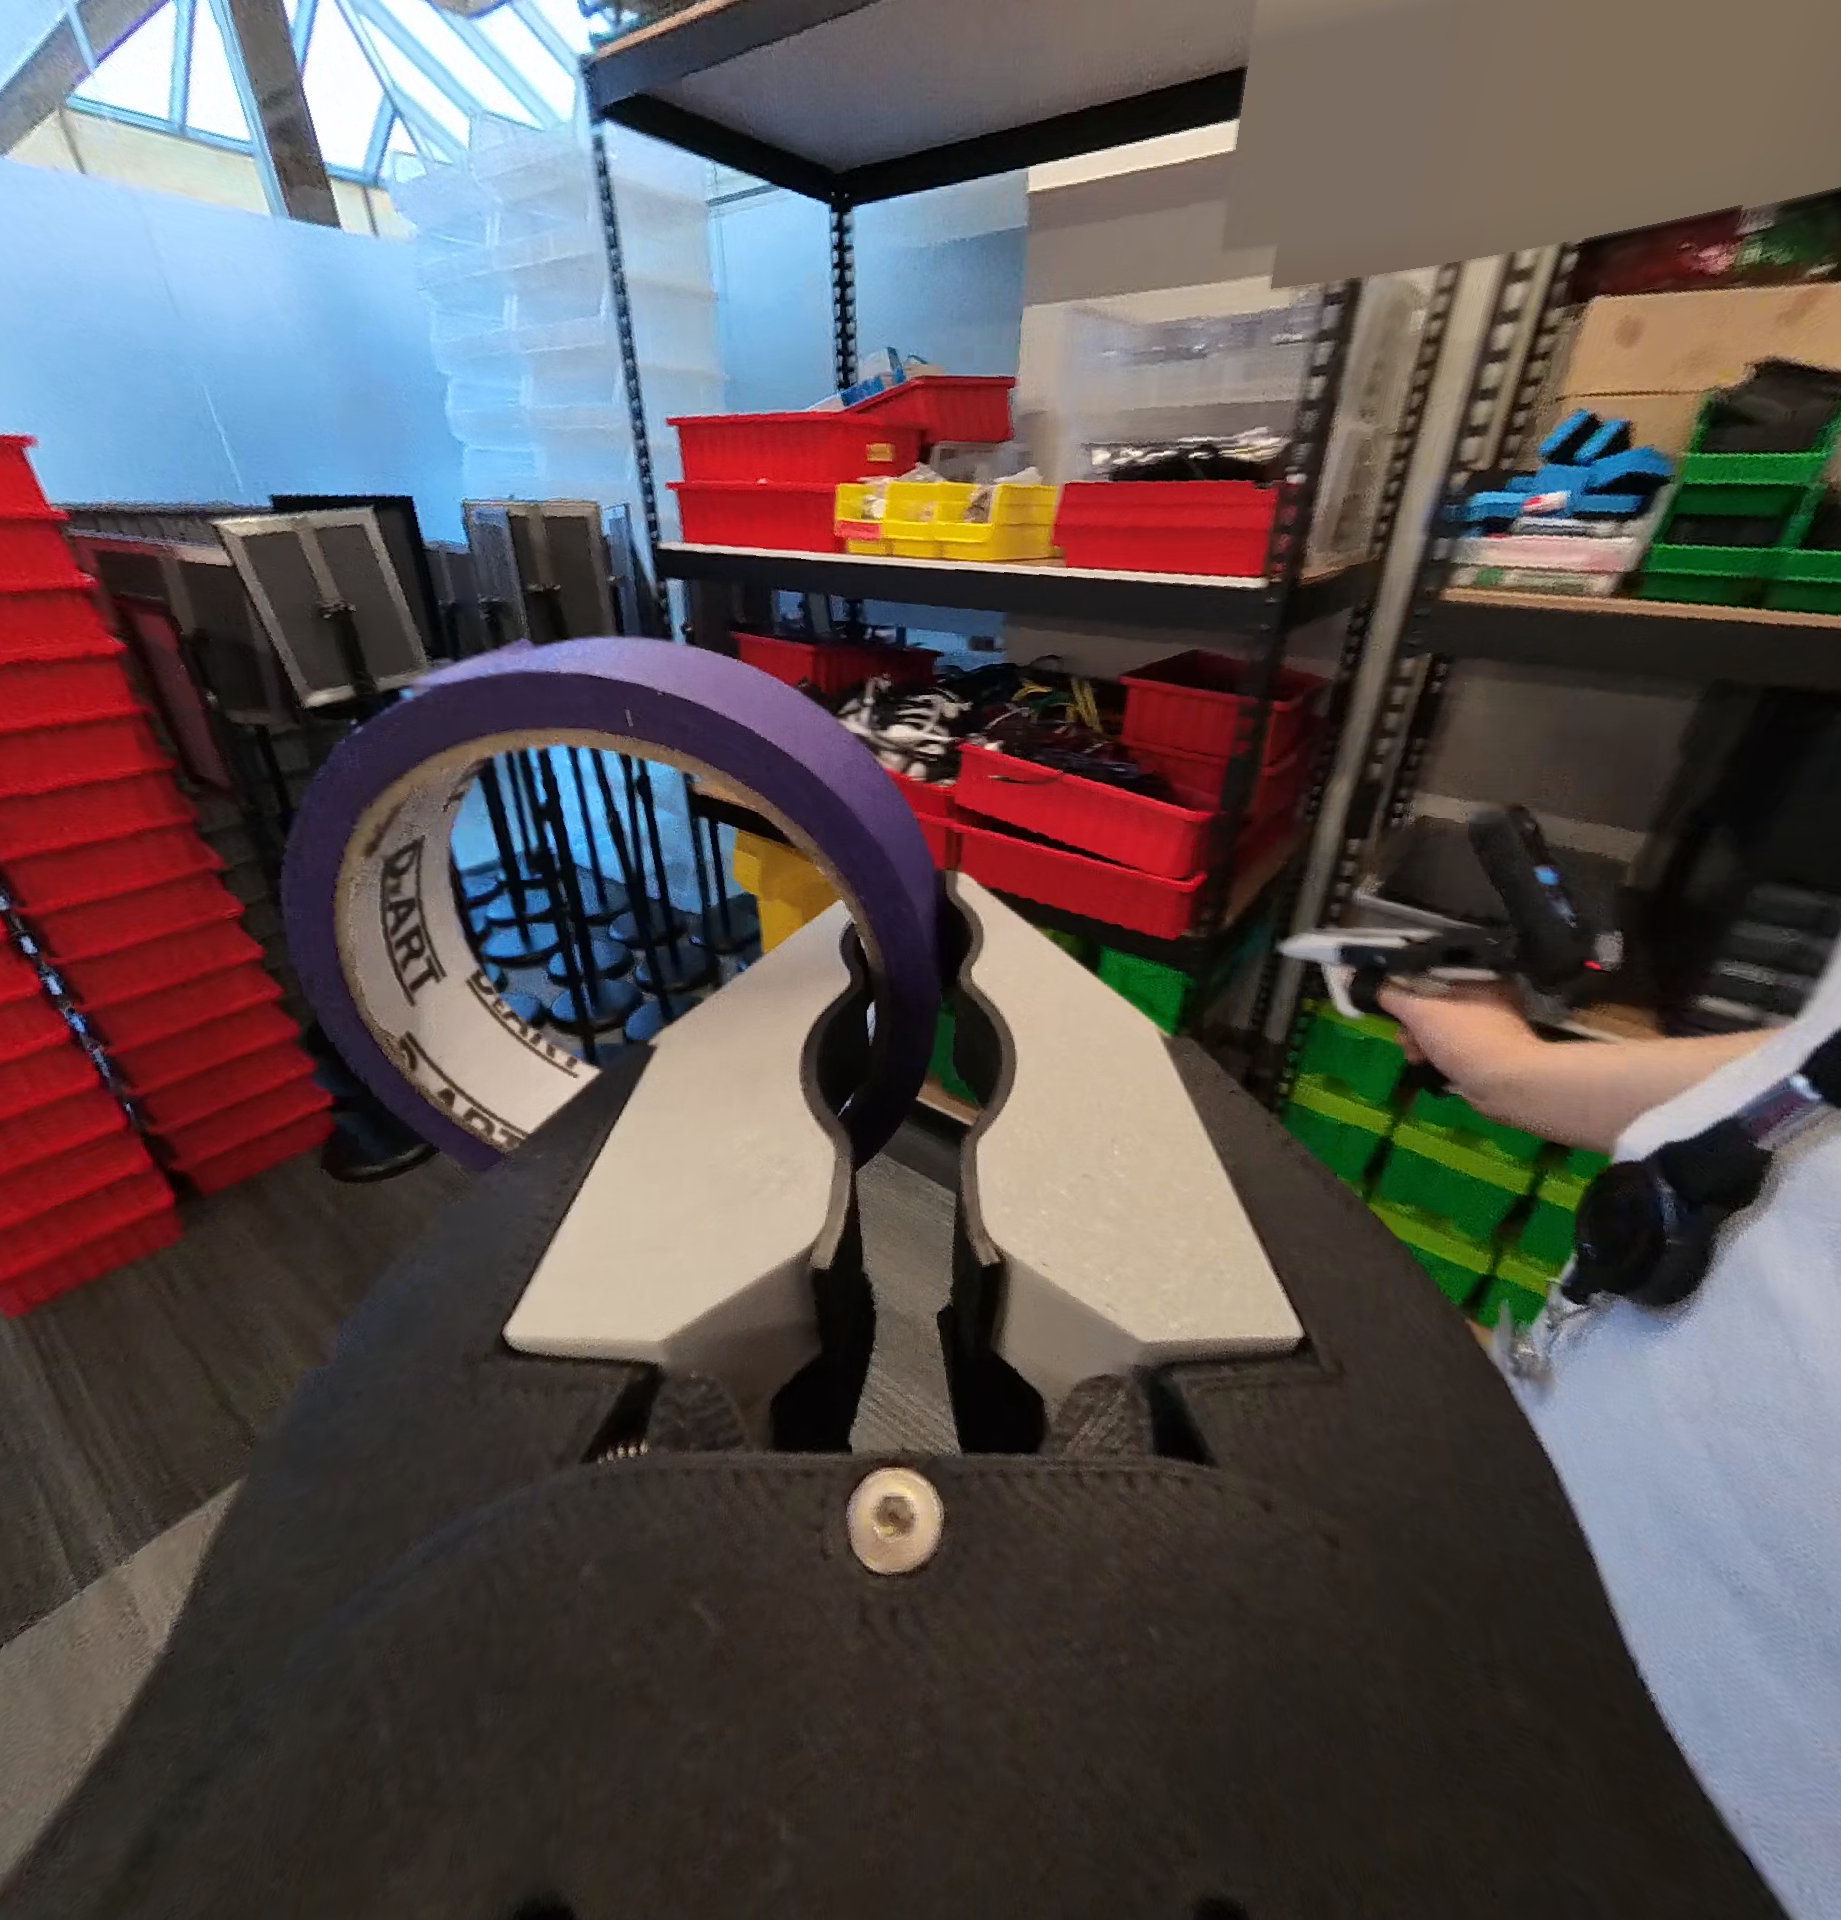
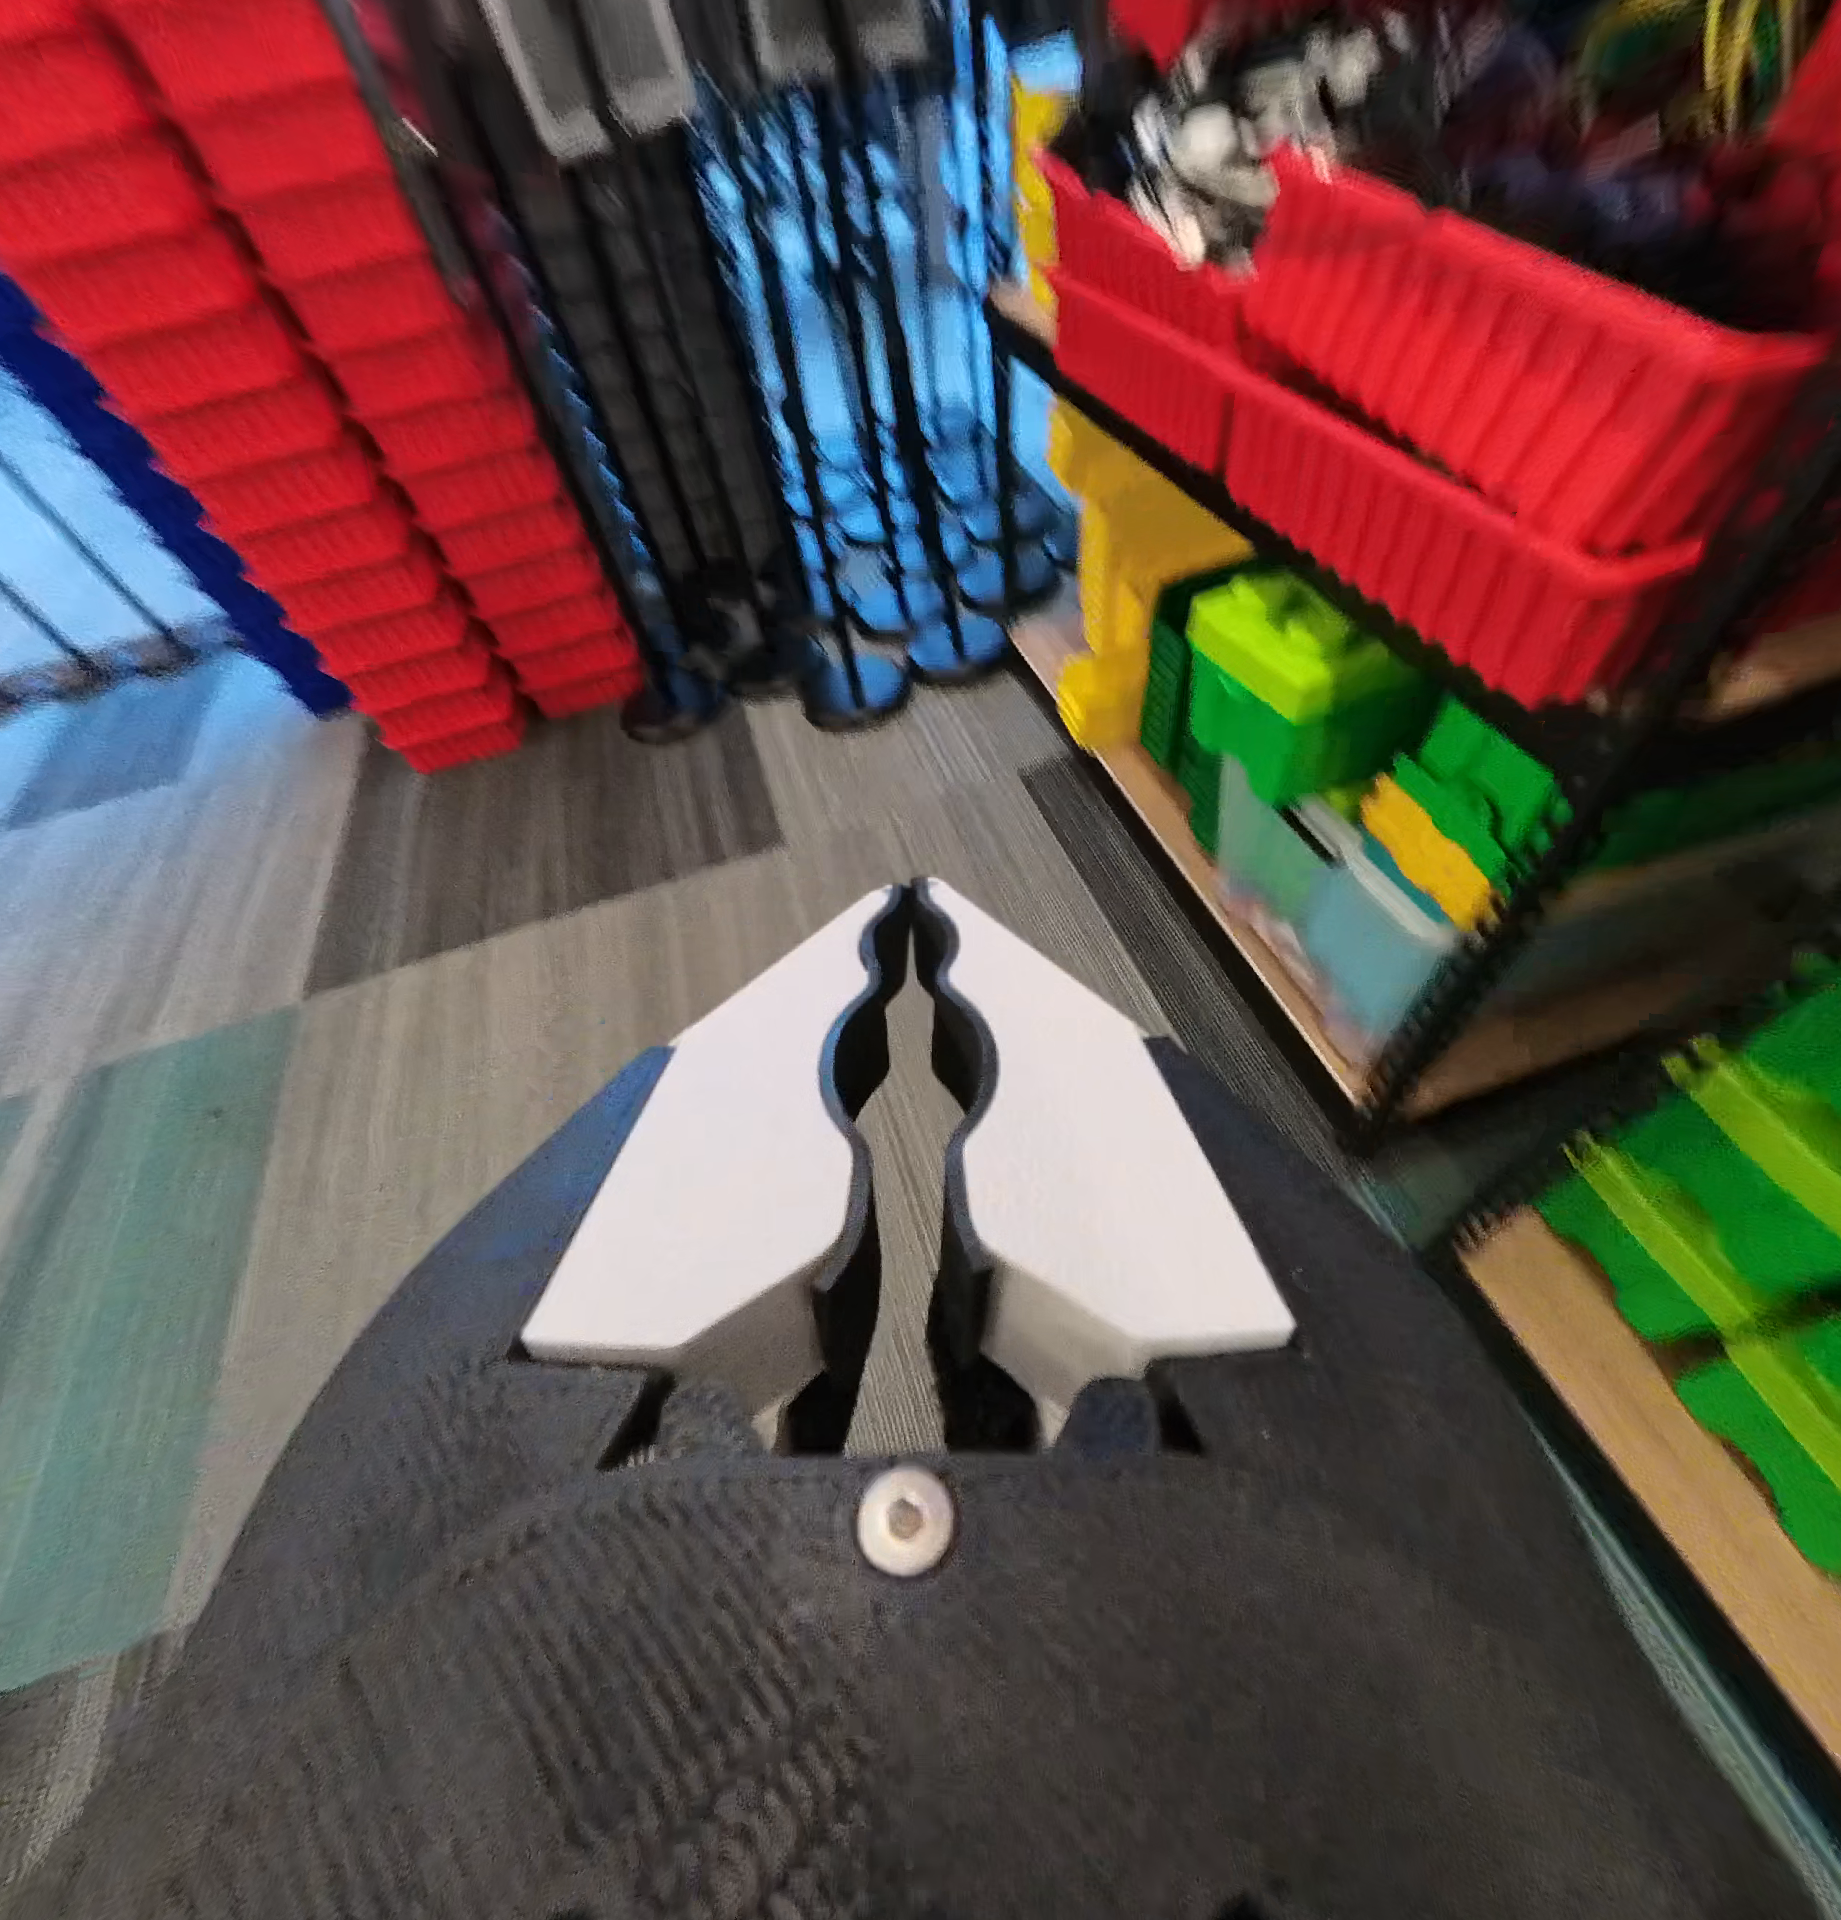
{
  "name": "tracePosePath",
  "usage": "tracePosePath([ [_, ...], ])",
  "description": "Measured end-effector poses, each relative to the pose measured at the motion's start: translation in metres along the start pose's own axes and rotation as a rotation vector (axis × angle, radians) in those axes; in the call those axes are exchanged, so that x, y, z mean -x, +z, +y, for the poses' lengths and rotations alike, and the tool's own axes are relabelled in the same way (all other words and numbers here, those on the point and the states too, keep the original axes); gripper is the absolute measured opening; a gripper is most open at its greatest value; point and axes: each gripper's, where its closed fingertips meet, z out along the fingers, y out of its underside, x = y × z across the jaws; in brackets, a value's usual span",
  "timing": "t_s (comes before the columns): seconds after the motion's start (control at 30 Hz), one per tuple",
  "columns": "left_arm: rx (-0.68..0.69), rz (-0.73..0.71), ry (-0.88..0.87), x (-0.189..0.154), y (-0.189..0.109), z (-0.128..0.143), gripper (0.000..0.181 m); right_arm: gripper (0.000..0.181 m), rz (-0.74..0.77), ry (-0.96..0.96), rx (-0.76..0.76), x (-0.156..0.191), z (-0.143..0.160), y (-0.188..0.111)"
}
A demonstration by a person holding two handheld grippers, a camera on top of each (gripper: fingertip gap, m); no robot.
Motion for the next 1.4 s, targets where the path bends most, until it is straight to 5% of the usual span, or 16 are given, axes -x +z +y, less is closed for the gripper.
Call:
tracePosePath([
  [0.07, 0.033, 0.011, -0.026, 0.06, 0.025, 0.0, 0.007, 0.0, 0.123, 0.058, 0.112, -0.018, 0.03, 0.021],
  [0.33, -0.015, 0.066, 0.018, 0.249, 0.146, -0.017, 0.007, 0.0, 0.441, 0.173, 0.244, -0.059, 0.073, 0.064],
  [0.5, -0.068, 0.069, -0.019, 0.342, 0.251, -0.003, 0.007, 0.0, 0.576, 0.258, 0.289, -0.076, 0.082, 0.145],
  [0.57, -0.056, 0.06, -0.028, 0.378, 0.297, 0.0, 0.007, 0.0, 0.605, 0.3, 0.296, -0.07, 0.066, 0.188],
  [0.77, -0.016, 0.191, 0.008, 0.455, 0.415, -0.01, 0.007, 0.0, 0.522, 0.28, 0.131, -0.024, -0.046, 0.344],
  [0.93, -0.044, 0.389, 0.002, 0.52, 0.493, -0.009, 0.007, 0.0, 0.506, 0.272, -0.013, 0.047, -0.103, 0.416],
  [1.03, -0.04, 0.568, 0.036, 0.56, 0.528, 0.009, 0.007, 0.0, 0.58, 0.3, -0.093, 0.109, -0.109, 0.416],
  [1.17, 0.026, 0.845, -0.011, 0.615, 0.562, 0.026, 0.007, 0.0, 0.762, 0.358, -0.119, 0.223, -0.084, 0.374],
  [1.4, -0.021, 1.088, -0.096, 0.686, 0.578, 0.001, 0.007, 0.0, 0.965, 0.395, -0.004, 0.375, -0.019, 0.291],
])
